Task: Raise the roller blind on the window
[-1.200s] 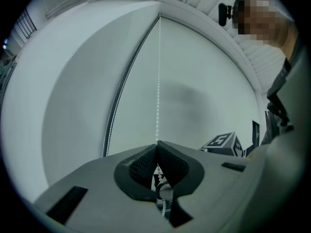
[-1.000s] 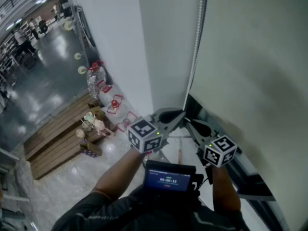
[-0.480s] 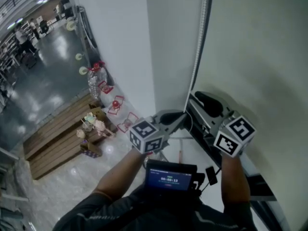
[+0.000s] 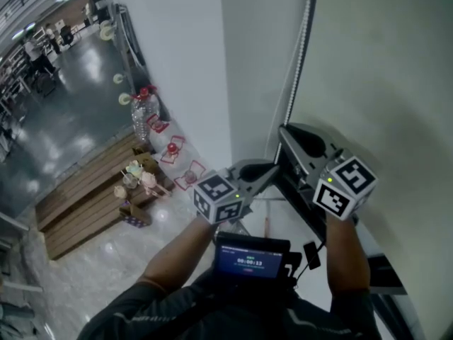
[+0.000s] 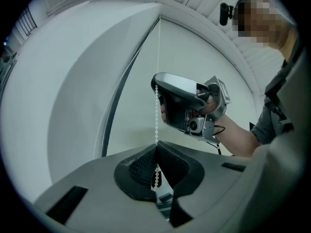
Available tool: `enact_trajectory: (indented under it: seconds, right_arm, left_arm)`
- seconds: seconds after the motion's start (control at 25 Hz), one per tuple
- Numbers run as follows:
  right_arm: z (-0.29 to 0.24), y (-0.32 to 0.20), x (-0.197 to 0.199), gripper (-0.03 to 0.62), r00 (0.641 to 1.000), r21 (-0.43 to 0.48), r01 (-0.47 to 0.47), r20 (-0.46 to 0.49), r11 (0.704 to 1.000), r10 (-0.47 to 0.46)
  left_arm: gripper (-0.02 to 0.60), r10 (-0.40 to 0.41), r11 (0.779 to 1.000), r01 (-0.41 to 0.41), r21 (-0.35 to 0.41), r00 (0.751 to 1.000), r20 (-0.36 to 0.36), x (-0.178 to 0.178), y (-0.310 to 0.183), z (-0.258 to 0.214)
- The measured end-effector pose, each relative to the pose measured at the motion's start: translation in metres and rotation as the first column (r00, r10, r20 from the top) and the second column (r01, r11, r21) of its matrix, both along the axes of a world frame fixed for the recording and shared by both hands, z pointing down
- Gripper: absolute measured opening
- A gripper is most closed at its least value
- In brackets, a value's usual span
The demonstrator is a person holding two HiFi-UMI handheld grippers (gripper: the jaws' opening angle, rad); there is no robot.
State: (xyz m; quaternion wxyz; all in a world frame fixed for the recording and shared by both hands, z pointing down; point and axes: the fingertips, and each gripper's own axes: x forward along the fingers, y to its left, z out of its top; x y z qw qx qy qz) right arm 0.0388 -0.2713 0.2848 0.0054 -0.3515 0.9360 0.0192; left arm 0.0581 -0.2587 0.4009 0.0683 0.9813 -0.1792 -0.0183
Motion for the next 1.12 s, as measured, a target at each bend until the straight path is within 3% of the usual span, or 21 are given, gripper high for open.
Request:
enact_trajectory:
  seconds: [0.44,0.84,1.12]
  right_arm:
    - [0.005,0.002,0.003,0.0,1.0,-0.012,-0.014,0.028,1.0,0.014]
    - [0.063,0.001,0.004,0.0,1.0,-0.109,-0.01,0.014,0.994,0.011]
    - [0.074,-0.002,0.014,0.0,1.0,-0.135,-0.019,0.008,0.991,0.02]
  left_arm:
    - [-0.003,-0.004,1.0,0.004,-0.003,1.0,0.0,0.002,0.003,0.002]
    - [-0.003,-0.007,0.998,0.013,-0.064,0.996,0.087,0.003,0.008,0.059]
    - [0.004,-0.085,0.993,0.094,-0.068,0.989,0.124,-0.014,-0.003,0.065]
